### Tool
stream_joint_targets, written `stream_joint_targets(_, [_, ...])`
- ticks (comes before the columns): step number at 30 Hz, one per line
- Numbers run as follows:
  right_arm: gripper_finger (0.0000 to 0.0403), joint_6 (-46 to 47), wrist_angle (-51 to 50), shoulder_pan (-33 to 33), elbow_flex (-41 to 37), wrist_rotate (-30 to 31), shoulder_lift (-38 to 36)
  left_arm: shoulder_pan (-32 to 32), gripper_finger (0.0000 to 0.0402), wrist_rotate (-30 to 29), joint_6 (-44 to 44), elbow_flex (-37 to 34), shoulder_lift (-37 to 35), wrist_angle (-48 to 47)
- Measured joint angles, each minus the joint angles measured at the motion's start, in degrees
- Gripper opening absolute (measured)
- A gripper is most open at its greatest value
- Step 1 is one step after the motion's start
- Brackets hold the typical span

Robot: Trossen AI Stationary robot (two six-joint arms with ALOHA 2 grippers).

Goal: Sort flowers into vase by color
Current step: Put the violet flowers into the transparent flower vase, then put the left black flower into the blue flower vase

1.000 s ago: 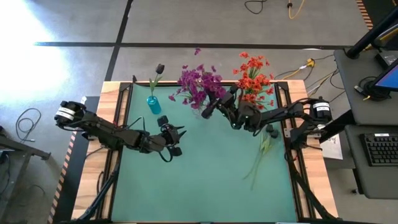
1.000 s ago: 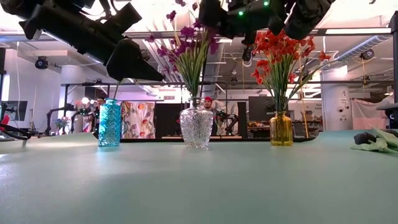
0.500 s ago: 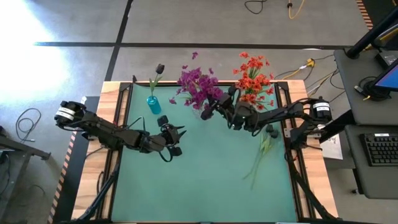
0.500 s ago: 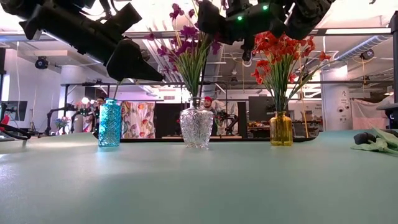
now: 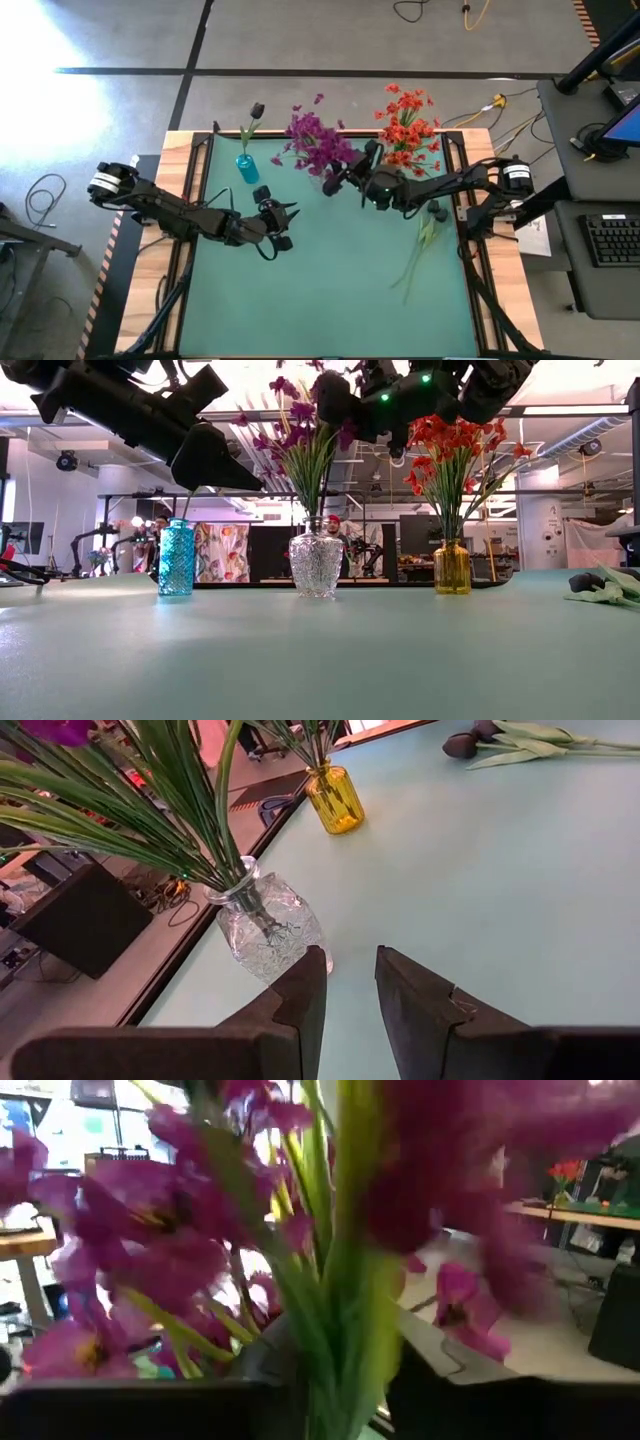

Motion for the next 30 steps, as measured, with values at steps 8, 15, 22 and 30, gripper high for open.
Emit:
stream_joint_targets(8, [0.0184, 4.0, -7.55, 0.36, 0.0, -0.05, -0.56, 0.0, 0.0078, 0.0, 0.02, 0.0, 0.0, -0.41])
stream_joint_targets(15, [0.0254, 6.56, -14.57, 0.96, -0.02, -0.14, -2.26, 0.04, 0.0078, 0.0, 0.0, 0.0, 0.0, -0.76])
stream_joint_targets(22, [0.0315, 8.94, -21.77, 1.7, -0.04, -0.32, -5.76, 0.11, 0.0078, -0.02, 0.0, 0.0, 0.0, -0.92])
stream_joint_targets(30, [0.0344, 10.49, -29.43, 4.28, -0.03, -0.28, -10.15, 0.15, 0.0078, -0.02, -0.02, -0.01, 0.0, -0.98])
